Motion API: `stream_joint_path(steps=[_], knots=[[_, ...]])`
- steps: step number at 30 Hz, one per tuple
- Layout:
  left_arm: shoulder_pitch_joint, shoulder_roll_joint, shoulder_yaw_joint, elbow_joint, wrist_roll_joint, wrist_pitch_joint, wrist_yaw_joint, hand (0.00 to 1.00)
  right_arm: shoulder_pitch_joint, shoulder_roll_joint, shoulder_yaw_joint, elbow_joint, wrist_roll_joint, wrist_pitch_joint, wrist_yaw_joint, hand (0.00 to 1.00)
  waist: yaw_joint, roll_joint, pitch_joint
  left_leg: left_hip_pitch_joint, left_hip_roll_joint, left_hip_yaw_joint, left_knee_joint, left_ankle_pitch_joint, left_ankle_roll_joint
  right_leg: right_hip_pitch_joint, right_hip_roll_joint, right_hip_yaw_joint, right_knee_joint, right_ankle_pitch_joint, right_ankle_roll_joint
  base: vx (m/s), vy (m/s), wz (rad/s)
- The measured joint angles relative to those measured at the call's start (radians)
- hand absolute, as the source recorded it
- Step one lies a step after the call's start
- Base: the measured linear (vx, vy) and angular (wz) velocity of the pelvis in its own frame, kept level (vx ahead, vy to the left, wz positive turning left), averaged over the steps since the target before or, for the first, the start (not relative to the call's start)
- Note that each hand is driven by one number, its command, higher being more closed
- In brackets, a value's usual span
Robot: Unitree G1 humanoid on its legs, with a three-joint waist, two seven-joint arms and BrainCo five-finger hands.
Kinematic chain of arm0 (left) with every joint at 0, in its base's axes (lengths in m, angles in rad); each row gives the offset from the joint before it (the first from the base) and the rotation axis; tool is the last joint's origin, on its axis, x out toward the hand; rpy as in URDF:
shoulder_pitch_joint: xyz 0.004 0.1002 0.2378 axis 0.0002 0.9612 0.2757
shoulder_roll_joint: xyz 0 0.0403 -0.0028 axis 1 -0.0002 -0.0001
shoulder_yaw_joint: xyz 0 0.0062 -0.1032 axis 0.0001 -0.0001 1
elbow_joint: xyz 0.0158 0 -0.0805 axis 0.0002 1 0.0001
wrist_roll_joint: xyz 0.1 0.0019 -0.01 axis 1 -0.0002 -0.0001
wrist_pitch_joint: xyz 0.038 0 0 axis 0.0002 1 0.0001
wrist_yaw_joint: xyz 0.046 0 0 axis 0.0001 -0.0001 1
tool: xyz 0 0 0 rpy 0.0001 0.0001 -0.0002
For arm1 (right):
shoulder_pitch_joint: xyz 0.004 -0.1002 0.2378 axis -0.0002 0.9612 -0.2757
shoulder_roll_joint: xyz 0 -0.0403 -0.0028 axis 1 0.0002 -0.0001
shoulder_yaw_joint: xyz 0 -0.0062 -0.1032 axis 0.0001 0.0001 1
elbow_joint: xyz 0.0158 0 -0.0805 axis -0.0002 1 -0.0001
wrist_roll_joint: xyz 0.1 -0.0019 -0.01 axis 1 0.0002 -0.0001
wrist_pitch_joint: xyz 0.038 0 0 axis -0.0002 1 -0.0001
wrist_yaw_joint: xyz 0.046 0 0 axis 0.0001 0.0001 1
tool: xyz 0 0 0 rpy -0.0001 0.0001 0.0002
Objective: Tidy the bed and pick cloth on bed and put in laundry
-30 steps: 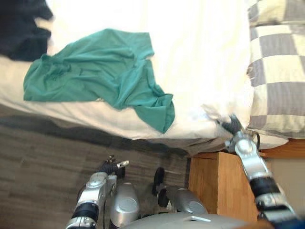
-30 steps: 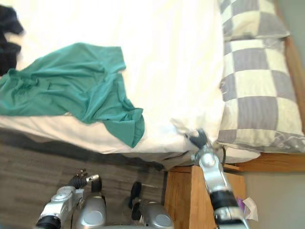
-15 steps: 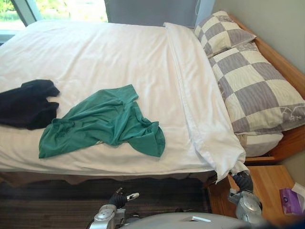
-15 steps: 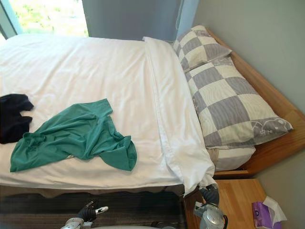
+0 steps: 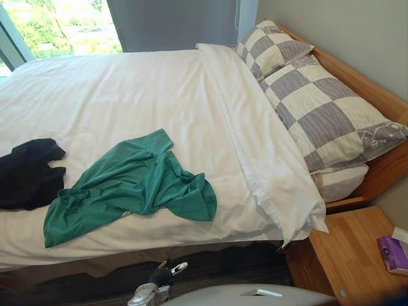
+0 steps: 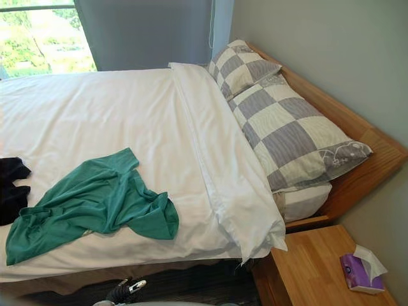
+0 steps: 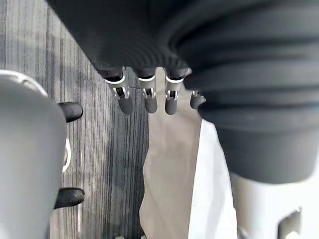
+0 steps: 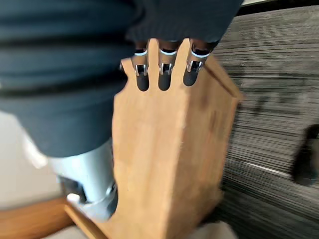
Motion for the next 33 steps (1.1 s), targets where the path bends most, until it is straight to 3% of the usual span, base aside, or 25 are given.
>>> stream_joint_path(steps=[5, 6, 8, 13, 17, 20, 22, 27, 31, 33], knots=[[0.002, 0.001, -0.001, 0.000, -0.004, 0.034, -0.016, 0.00, -0.033, -0.100, -0.004, -0.237, -0.015, -0.032, 0.054, 1.00, -0.001, 0.019, -0.005, -0.023, 0.001, 0.002, 0.001, -0.010, -0.003, -0.032, 0.002, 0.002, 0.008, -0.013, 0.002, 0.01, -0.017, -0.01], [0.006, 0.004, -0.001, 0.000, -0.025, 0.049, -0.016, 0.00, -0.049, -0.134, -0.004, -0.307, -0.088, -0.040, 0.055, 1.00, -0.001, 0.019, -0.004, -0.029, 0.003, -0.001, 0.001, -0.007, 0.000, -0.037, 0.003, -0.001, 0.015, -0.014, -0.001, 0.12, -0.033, 0.09], [0.018, 0.011, -0.002, -0.002, -0.038, 0.059, -0.016, 0.00, -0.076, -0.172, -0.003, -0.389, -0.153, -0.040, 0.065, 1.00, 0.000, 0.017, -0.005, -0.028, 0.006, -0.010, 0.006, -0.005, 0.003, -0.036, 0.007, -0.005, 0.018, -0.017, -0.002, 0.11, -0.029, 0.08], [0.027, 0.036, -0.038, -0.010, -0.037, 0.064, -0.013, 0.00, -0.167, -0.222, 0.084, -0.562, -0.124, -0.012, 0.189, 1.00, 0.002, 0.012, -0.004, -0.024, 0.018, -0.015, 0.007, -0.005, 0.002, -0.035, 0.017, -0.025, 0.022, -0.017, -0.001, 0.06, -0.046, 0.05], [0.030, 0.037, -0.083, -0.035, -0.038, 0.071, 0.001, 0.00, -0.242, -0.221, 0.190, -0.642, 0.001, 0.050, 0.244, 1.00, 0.005, 0.022, -0.002, -0.029, 0.019, -0.032, 0.007, -0.005, 0.002, -0.040, 0.014, -0.045, 0.040, -0.025, 0.011, 0.00, -0.048, 0.14], [0.022, 0.042, -0.115, -0.067, -0.043, 0.082, 0.024, 0.00, -0.344, -0.224, 0.232, -0.676, 0.125, 0.083, 0.242, 1.00, 0.015, 0.027, 0.012, -0.094, 0.011, -0.048, 0.033, -0.005, 0.003, -0.106, 0.000, -0.057, 0.079, -0.038, 0.015, -0.06, -0.024, 0.14], [-0.021, 0.048, -0.119, -0.067, -0.069, 0.083, 0.039, 0.00, -0.452, -0.233, 0.239, -0.676, 0.218, 0.091, 0.223, 1.00, 0.016, 0.030, 0.059, -0.153, 0.006, -0.070, 0.068, -0.009, 0.009, -0.147, -0.013, -0.062, 0.092, -0.039, 0.014, -0.14, -0.016, 0.22], [-0.158, 0.023, -0.156, -0.113, -0.109, 0.080, 0.056, 0.00, -0.789, -0.333, 0.239, -0.679, 0.484, 0.091, 0.178, 1.00, 0.027, 0.059, 0.245, -0.354, 0.008, -0.120, 0.199, -0.012, 0.030, -0.301, -0.036, -0.089, 0.165, -0.033, 0.002, -0.16, -0.023, 0.31], [-0.186, 0.013, -0.156, -0.151, -0.149, 0.039, 0.057, 0.00, -0.845, -0.345, 0.240, -0.826, 0.618, 0.088, 0.153, 1.00, 0.058, 0.077, 0.309, -0.435, 0.014, -0.121, 0.233, -0.009, 0.034, -0.404, -0.042, -0.094, 0.251, -0.058, -0.015, -0.06, -0.044, 0.05], [-0.198, -0.001, -0.156, -0.154, -0.165, 0.017, 0.058, 0.00, -0.848, -0.345, 0.251, -0.873, 0.650, 0.074, 0.145, 1.00, 0.059, 0.080, 0.316, -0.473, 0.011, -0.119, 0.248, -0.009, 0.034, -0.457, -0.052, -0.100, 0.297, -0.072, -0.017, -0.01, -0.035, 0.09]])
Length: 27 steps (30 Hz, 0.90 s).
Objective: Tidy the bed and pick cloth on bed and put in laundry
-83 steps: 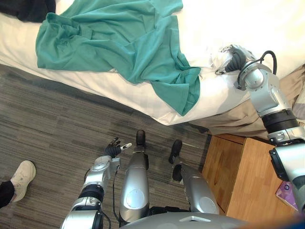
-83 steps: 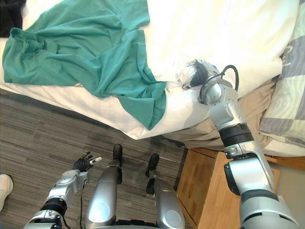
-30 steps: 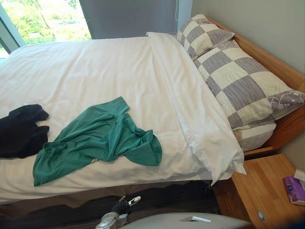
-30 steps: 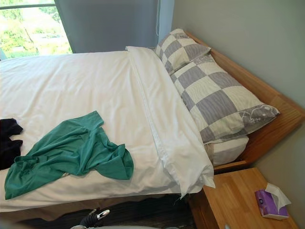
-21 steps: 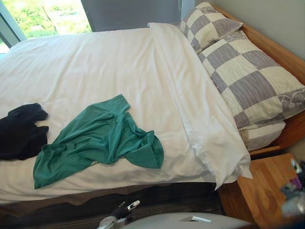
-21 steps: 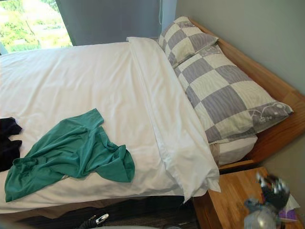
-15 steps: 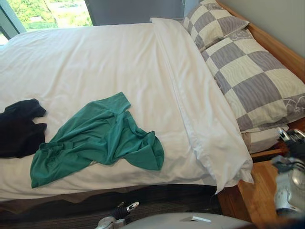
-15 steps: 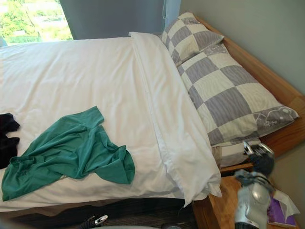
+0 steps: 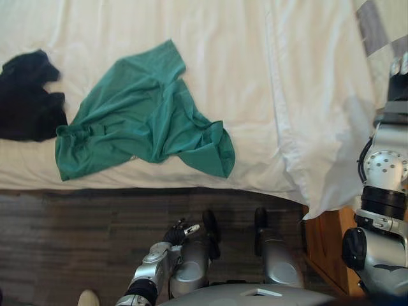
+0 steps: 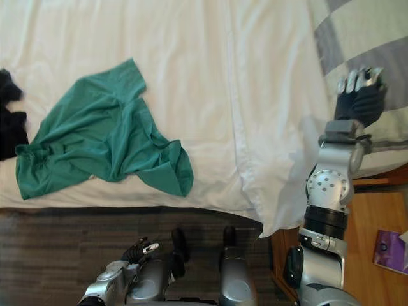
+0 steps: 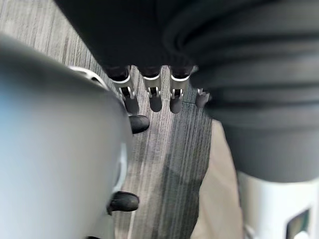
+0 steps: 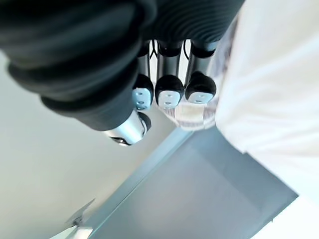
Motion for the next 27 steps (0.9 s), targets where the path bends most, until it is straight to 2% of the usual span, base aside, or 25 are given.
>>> stream_joint_path(steps=[2, 4, 8, 11, 14, 16, 18, 22, 24, 25, 27], knots=[[-0.023, -0.016, -0.001, 0.000, -0.019, -0.011, 0.000, 0.00, -0.006, 0.000, 0.014, -0.043, 0.020, -0.018, -0.012, 1.00, 0.001, 0.001, 0.007, -0.041, 0.000, 0.003, 0.015, 0.000, 0.000, -0.052, -0.004, 0.000, 0.037, -0.005, -0.001, 0.00, -0.022, 0.05], [-0.066, -0.038, -0.002, -0.011, -0.023, -0.025, 0.005, 0.00, -0.047, 0.002, 0.033, -0.095, 0.048, -0.038, -0.034, 1.00, 0.001, 0.005, 0.047, -0.080, 0.002, 0.009, 0.035, 0.000, 0.000, -0.105, -0.010, -0.001, 0.078, -0.011, -0.001, 0.00, 0.000, 0.00], [-0.115, -0.060, -0.014, -0.016, -0.047, -0.045, 0.023, 0.00, -0.091, 0.013, 0.078, -0.115, 0.074, -0.064, -0.041, 1.00, 0.002, 0.013, 0.074, -0.150, 0.002, 0.025, 0.058, 0.003, 0.004, -0.194, -0.021, -0.001, 0.131, -0.018, -0.004, -0.04, -0.014, 0.03], [-0.146, -0.073, -0.032, -0.017, -0.078, -0.051, 0.054, 0.00, -0.092, 0.078, 0.102, -0.089, 0.086, -0.079, -0.045, 1.00, 0.001, 0.019, 0.083, -0.200, 0.000, 0.031, 0.068, 0.008, 0.010, -0.255, -0.027, -0.004, 0.157, -0.023, -0.011, -0.03, -0.008, 0.03], [-0.154, -0.103, -0.033, -0.017, -0.101, -0.063, 0.070, 0.00, -0.069, 0.131, 0.115, 0.019, 0.112, -0.088, -0.032, 1.00, -0.002, 0.019, 0.083, -0.224, -0.002, 0.051, 0.066, 0.017, 0.012, -0.287, -0.033, -0.004, 0.164, -0.023, -0.011, 0.00, 0.005, -0.01], [-0.164, -0.120, -0.031, -0.012, -0.110, -0.065, 0.088, 0.00, -0.040, 0.158, 0.121, 0.065, 0.120, -0.096, 0.003, 1.00, -0.002, 0.024, 0.085, -0.228, -0.006, 0.060, 0.057, 0.021, 0.014, -0.300, -0.036, -0.002, 0.166, -0.023, -0.011, 0.00, 0.008, -0.02], [-0.180, -0.134, -0.028, -0.008, -0.112, -0.069, 0.102, 0.00, -0.012, 0.194, 0.134, 0.084, 0.119, -0.116, 0.078, 1.00, -0.009, 0.025, 0.086, -0.224, -0.015, 0.079, 0.027, 0.039, 0.012, -0.309, -0.040, 0.006, 0.159, -0.022, -0.012, 0.01, 0.014, -0.04], [-0.194, -0.160, 0.004, -0.006, -0.140, -0.084, 0.112, 0.00, 0.001, 0.213, 0.150, 0.147, 0.116, -0.135, 0.167, 1.00, -0.014, 0.025, 0.086, -0.195, -0.018, 0.105, 0.002, 0.045, 0.008, -0.298, -0.038, 0.017, 0.148, -0.017, -0.016, 0.02, 0.002, -0.16], [-0.196, -0.168, 0.012, 0.003, -0.140, -0.088, 0.127, 0.00, 0.024, 0.238, 0.166, 0.185, 0.107, -0.154, 0.213, 1.00, -0.029, 0.024, 0.085, -0.169, -0.018, 0.113, -0.005, 0.046, 0.007, -0.271, -0.036, 0.018, 0.130, -0.014, -0.019, 0.04, 0.004, -0.18], [-0.196, -0.170, 0.017, 0.016, -0.145, -0.087, 0.130, 0.00, 0.060, 0.252, 0.182, 0.204, 0.104, -0.164, 0.242, 1.00, -0.039, 0.019, 0.083, -0.145, -0.018, 0.123, -0.012, 0.046, 0.007, -0.250, -0.033, 0.022, 0.119, -0.012, -0.018, 0.05, 0.007, -0.17], [-0.197, -0.170, 0.023, 0.028, -0.163, -0.088, 0.131, 0.00, 0.119, 0.261, 0.187, 0.216, 0.104, -0.173, 0.271, 1.00, -0.038, 0.009, 0.078, -0.119, -0.018, 0.140, -0.021, 0.046, 0.007, -0.230, -0.027, 0.034, 0.108, -0.008, -0.015, 0.05, 0.013, -0.26]])
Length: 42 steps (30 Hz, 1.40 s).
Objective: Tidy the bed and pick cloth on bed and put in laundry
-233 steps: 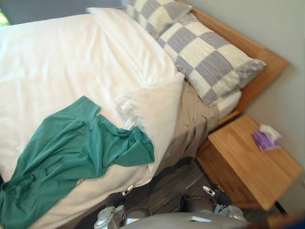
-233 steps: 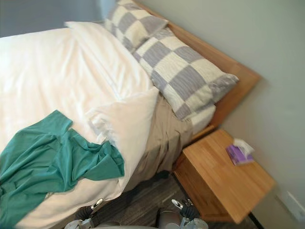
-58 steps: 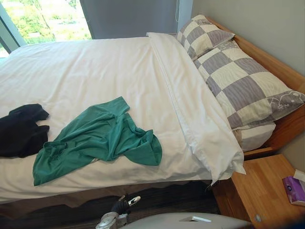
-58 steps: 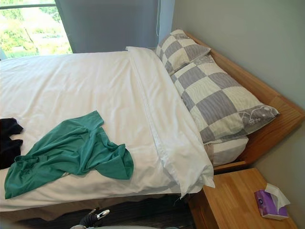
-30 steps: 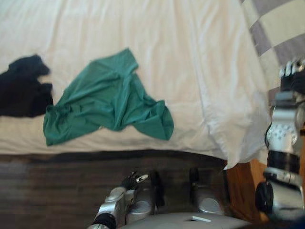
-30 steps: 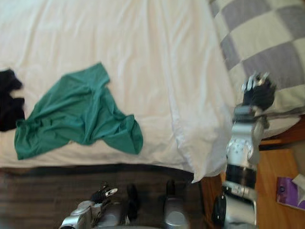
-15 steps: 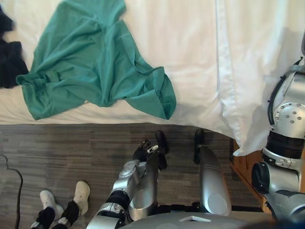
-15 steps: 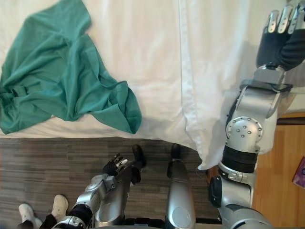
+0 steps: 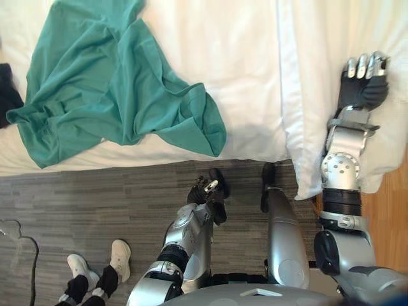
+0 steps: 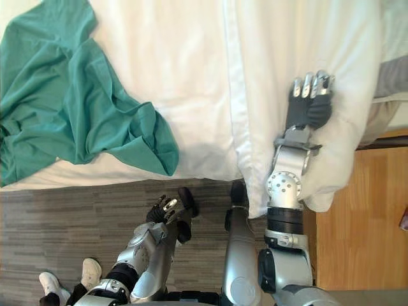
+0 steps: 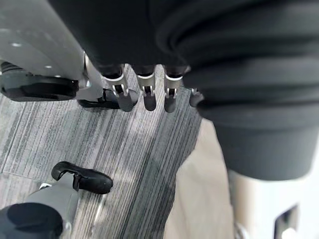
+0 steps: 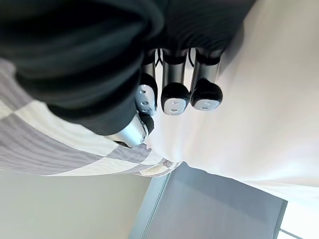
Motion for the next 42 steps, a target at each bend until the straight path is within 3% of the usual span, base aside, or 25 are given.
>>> stream_joint_path(steps=[5, 7, 9, 12, 16, 17, 19, 21, 22, 23, 25, 28, 32, 35, 37, 39, 42], knots=[[0.004, 0.002, 0.026, 0.009, -0.029, -0.023, 0.000, 0.00, 0.209, 0.014, -0.010, 0.067, 0.015, -0.001, 0.107, 1.00, -0.015, -0.037, -0.019, 0.052, 0.005, 0.043, 0.001, -0.005, -0.003, 0.066, 0.011, 0.024, -0.051, 0.018, 0.004, 0.05, 0.018, -0.21], [0.004, 0.001, 0.025, 0.028, -0.048, -0.035, -0.001, 0.00, 0.287, 0.018, -0.040, 0.222, 0.010, 0.029, 0.084, 1.00, -0.018, -0.047, -0.024, 0.090, 0.010, 0.067, 0.003, -0.027, 0.002, 0.098, 0.018, 0.035, -0.059, 0.018, 0.005, 0.05, 0.037, -0.31], [0.009, 0.000, 0.025, 0.046, -0.053, -0.041, -0.003, 0.00, 0.407, 0.032, -0.066, 0.410, -0.043, 0.088, 0.037, 1.00, -0.018, -0.048, -0.025, 0.141, 0.016, 0.105, 0.002, -0.053, 0.004, 0.136, 0.024, 0.044, -0.061, 0.013, 0.008, 0.04, 0.033, -0.38], [0.031, 0.002, 0.027, 0.049, -0.052, -0.040, -0.004, 0.00, 0.546, 0.081, -0.079, 0.467, -0.138, 0.125, 0.040, 1.00, -0.030, -0.051, -0.031, 0.211, 0.020, 0.137, -0.004, -0.075, 0.000, 0.193, 0.028, 0.053, -0.067, 0.002, 0.015, 0.05, 0.012, -0.35], [0.110, 0.013, 0.079, 0.072, -0.020, -0.033, -0.011, 0.00, 0.670, 0.129, -0.079, 0.546, -0.266, 0.111, 0.049, 1.00, -0.047, -0.074, -0.164, 0.284, 0.025, 0.162, -0.033, -0.075, -0.003, 0.267, 0.029, 0.030, -0.100, -0.001, 0.017, 0.10, 0.003, -0.05], [0.140, 0.013, 0.094, 0.075, -0.006, -0.027, -0.017, 0.00, 0.678, 0.138, -0.083, 0.568, -0.305, 0.097, 0.050, 0.00, -0.050, -0.078, -0.201, 0.312, 0.025, 0.164, -0.046, -0.076, -0.007, 0.299, 0.030, 0.022, -0.116, -0.001, 0.017, 0.08, 0.014, 0.05], [0.186, 0.014, 0.112, 0.093, 0.001, -0.009, -0.031, 0.00, 0.687, 0.142, -0.086, 0.612, -0.374, 0.081, 0.056, 0.00, -0.050, -0.077, -0.263, 0.359, 0.024, 0.163, -0.071, -0.078, -0.013, 0.355, 0.035, 0.013, -0.152, 0.000, 0.019, 0.10, 0.024, 0.01], [0.231, 0.015, 0.114, 0.095, 0.031, 0.009, -0.046, 0.00, 0.699, 0.145, -0.090, 0.648, -0.514, 0.054, 0.044, 0.00, -0.049, -0.076, -0.304, 0.409, 0.021, 0.161, -0.097, -0.077, -0.022, 0.414, 0.039, 0.007, -0.187, 0.004, 0.025, 0.09, 0.029, 0.01], [0.259, 0.023, 0.114, 0.108, 0.036, 0.022, -0.053, 0.00, 0.705, 0.146, -0.092, 0.681, -0.690, 0.017, 0.007, 0.00, -0.048, -0.073, -0.330, 0.436, 0.017, 0.157, -0.115, -0.075, -0.026, 0.447, 0.041, 0.003, -0.210, 0.006, 0.027, 0.07, 0.016, 0.03], [0.267, 0.027, 0.113, 0.117, 0.037, 0.028, -0.054, 0.00, 0.705, 0.144, -0.093, 0.696, -0.752, 0.003, -0.008, 0.00, -0.048, -0.070, -0.339, 0.444, 0.016, 0.155, -0.122, -0.074, -0.028, 0.457, 0.041, -0.001, -0.217, 0.007, 0.029, 0.04, 0.005, 0.09], [0.285, 0.041, 0.109, 0.141, 0.065, 0.049, -0.062, 0.00, 0.701, 0.131, -0.103, 0.735, -0.996, -0.030, -0.060, 0.00, -0.052, -0.061, -0.354, 0.468, 0.008, 0.124, -0.141, -0.068, -0.032, 0.492, 0.037, -0.028, -0.241, 0.010, 0.035, 0.01, -0.005, 0.25], [0.286, 0.061, 0.090, 0.151, 0.112, 0.051, -0.075, 0.00, 0.691, 0.102, -0.100, 0.797, -1.140, -0.026, -0.070, 0.00, -0.047, -0.068, -0.360, 0.479, 0.001, 0.079, -0.151, -0.061, -0.031, 0.523, 0.029, -0.061, -0.249, 0.007, 0.039, 0.00, -0.006, 0.36], [0.289, 0.087, 0.058, 0.157, 0.156, 0.049, -0.075, 0.00, 0.666, 0.087, -0.084, 0.835, -1.157, -0.010, -0.065, 0.00, -0.043, -0.073, -0.359, 0.505, -0.003, 0.048, -0.153, -0.060, -0.031, 0.557, 0.026, -0.084, -0.246, -0.003, 0.037, -0.01, -0.013, 0.19], [0.290, 0.096, 0.055, 0.157, 0.173, 0.040, -0.060, 0.00, 0.644, 0.060, -0.039, 0.857, -1.169, 0.001, -0.034, 0.00, -0.019, -0.071, -0.358, 0.515, -0.011, 0.044, -0.148, -0.061, -0.030, 0.570, 0.025, -0.085, -0.250, -0.004, 0.036, -0.03, 0.003, -0.01], [0.290, 0.099, 0.055, 0.147, 0.171, 0.040, -0.037, 0.00, 0.622, 0.043, -0.008, 0.868, -1.189, 0.014, -0.010, 0.00, -0.019, -0.073, -0.349, 0.475, -0.004, 0.020, -0.067, -0.105, -0.021, 0.563, 0.010, -0.093, -0.234, -0.023, 0.037, -0.05, 0.002, 0.21], [0.292, 0.101, 0.055, 0.129, 0.171, 0.028, -0.028, 0.00, 0.603, 0.013, 0.026, 0.868, -1.182, 0.030, -0.002, 0.00, -0.018, -0.054, -0.321, 0.407, 0.026, -0.009, 0.091, -0.176, -0.016, 0.552, -0.011, -0.118, -0.172, -0.056, 0.046, -0.05, -0.008, 0.41], [0.306, 0.120, 0.057, 0.131, 0.172, 0.006, -0.032, 0.00, 0.595, -0.007, 0.038, 0.868, -1.122, 0.040, -0.024, 0.00, -0.015, -0.042, -0.300, 0.378, 0.022, -0.023, 0.166, -0.196, -0.017, 0.549, -0.051, -0.152, -0.089, -0.102, 0.056, -0.02, 0.034, 0.45]])
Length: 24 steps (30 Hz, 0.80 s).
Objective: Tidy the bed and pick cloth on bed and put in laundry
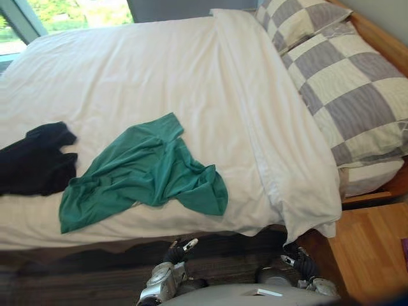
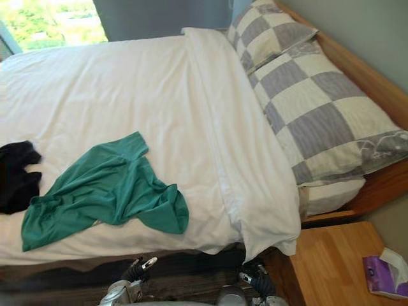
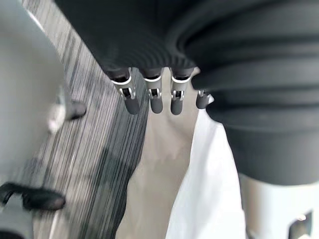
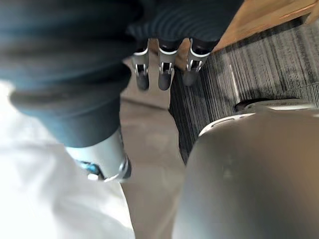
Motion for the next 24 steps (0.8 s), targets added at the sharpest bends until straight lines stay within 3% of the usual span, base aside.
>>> stream_joint_path(steps=[3, 4, 5, 9, 12, 13, 14, 15, 16, 17, 18, 20, 23, 24], knots=[[0.047, 0.017, 0.025, 0.012, -0.033, -0.001, -0.025, 0.00, 0.003, -0.001, -0.006, 0.003, 0.028, 0.000, 0.001, 0.00, 0.001, -0.004, -0.001, 0.001, -0.017, -0.017, 0.010, 0.007, -0.009, -0.020, -0.030, -0.004, 0.061, -0.038, 0.002, -0.01, -0.017, 0.21], [0.048, 0.020, 0.052, 0.014, -0.064, 0.002, -0.039, 0.00, 0.006, 0.008, -0.015, 0.010, 0.026, -0.001, 0.001, 0.00, 0.002, -0.022, 0.007, -0.009, -0.026, -0.030, 0.042, 0.019, -0.026, -0.014, -0.057, -0.002, 0.067, -0.043, 0.002, -0.03, -0.052, 0.11], [0.050, 0.014, 0.067, 0.019, -0.076, 0.005, -0.046, 0.00, 0.008, 0.006, -0.026, 0.015, 0.015, -0.002, 0.001, 0.00, 0.007, -0.019, 0.005, -0.027, -0.019, -0.039, 0.080, 0.001, -0.013, -0.010, -0.067, 0.000, 0.066, -0.042, 0.001, -0.02, -0.050, 0.07], [0.057, -0.002, 0.120, 0.023, -0.068, -0.006, -0.103, 0.00, -0.012, -0.009, -0.048, 0.065, -0.026, -0.016, -0.001, 0.00, 0.010, -0.012, 0.002, -0.065, 0.090, -0.236, 0.165, -0.009, -0.025, -0.015, -0.106, 0.070, 0.066, -0.029, 0.043, -0.02, 0.151, -0.34], [0.058, -0.011, 0.109, 0.051, -0.011, -0.039, -0.128, 0.00, -0.007, -0.025, -0.051, 0.080, -0.045, -0.051, -0.002, 0.00, -0.003, 0.029, -0.023, -0.066, 0.138, -0.293, 0.113, -0.001, -0.043, -0.053, -0.109, 0.124, 0.051, 0.006, 0.109, 0.02, 0.434, -0.48], [0.055, -0.008, 0.097, 0.064, 0.010, -0.045, -0.134, 0.00, 0.008, -0.012, -0.070, 0.090, -0.068, -0.064, -0.002, 0.00, -0.007, 0.028, -0.027, -0.058, 0.131, -0.285, 0.110, -0.065, -0.114, -0.048, -0.121, 0.136, 0.017, 0.039, 0.146, 0.04, 0.521, -0.23], [0.044, 0.004, 0.091, 0.068, 0.013, -0.047, -0.140, 0.00, 0.008, -0.005, -0.081, 0.100, -0.088, -0.072, -0.002, 0.00, -0.006, 0.011, -0.033, -0.068, 0.106, -0.271, 0.134, -0.069, -0.102, -0.042, -0.146, 0.146, -0.015, 0.091, 0.165, -0.03, 0.528, -0.34], [0.046, 0.017, 0.071, 0.069, 0.023, -0.047, -0.143, 0.00, 0.013, -0.004, -0.083, 0.112, -0.112, -0.088, 0.004, 0.00, 0.002, 0.004, -0.037, -0.069, 0.100, -0.248, 0.130, -0.078, -0.086, -0.048, -0.147, 0.142, -0.067, 0.193, 0.155, -0.08, 0.514, -0.60], [0.049, 0.035, 0.068, 0.069, 0.040, -0.050, -0.143, 0.00, 0.010, 0.000, -0.068, 0.113, -0.134, -0.118, 0.014, 0.00, 0.016, 0.008, -0.047, -0.062, 0.101, -0.199, 0.088, -0.063, -0.059, -0.063, -0.149, 0.081, -0.121, 0.315, 0.093, -0.13, 0.567, -0.65], [0.050, 0.044, 0.062, 0.069, 0.044, -0.050, -0.142, 0.00, 0.015, 0.000, -0.054, 0.113, -0.144, -0.140, 0.022, 0.00, 0.018, 0.000, -0.054, -0.051, 0.099, -0.176, 0.056, -0.051, -0.042, -0.075, -0.153, 0.026, -0.119, 0.334, 0.059, -0.09, 0.422, -0.68], [0.051, 0.055, 0.051, 0.069, 0.048, -0.051, -0.140, 0.00, 0.018, -0.006, -0.019, 0.111, -0.163, -0.177, 0.036, 0.00, 0.022, -0.010, -0.057, -0.027, 0.091, -0.146, -0.001, -0.022, -0.026, -0.089, -0.158, -0.077, -0.083, 0.322, 0.040, -0.06, 0.279, -0.49], [0.046, 0.063, 0.016, 0.069, 0.063, -0.049, -0.137, 0.00, 0.019, -0.012, 0.045, 0.094, -0.169, -0.215, 0.055, 0.00, 0.014, -0.013, -0.059, -0.008, 0.076, -0.126, -0.087, 0.025, -0.002, -0.104, -0.113, -0.165, 0.046, 0.244, 0.038, -0.08, 0.289, -0.32], [0.020, 0.068, -0.039, 0.066, 0.125, -0.044, -0.117, 0.00, 0.019, -0.025, 0.112, 0.080, -0.179, -0.227, 0.071, 0.00, 0.017, -0.027, -0.062, -0.017, 0.014, -0.127, -0.126, 0.058, 0.020, -0.076, -0.010, -0.143, 0.117, 0.072, 0.032, -0.05, 0.142, -0.06], [0.012, 0.064, -0.050, 0.066, 0.136, -0.042, -0.112, 0.00, 0.018, -0.031, 0.130, 0.079, -0.181, -0.230, 0.076, 0.00, 0.017, -0.037, -0.060, -0.017, -0.010, -0.127, -0.126, 0.062, 0.026, -0.056, -0.017, -0.141, 0.090, 0.041, 0.018, -0.08, 0.035, 0.04]])
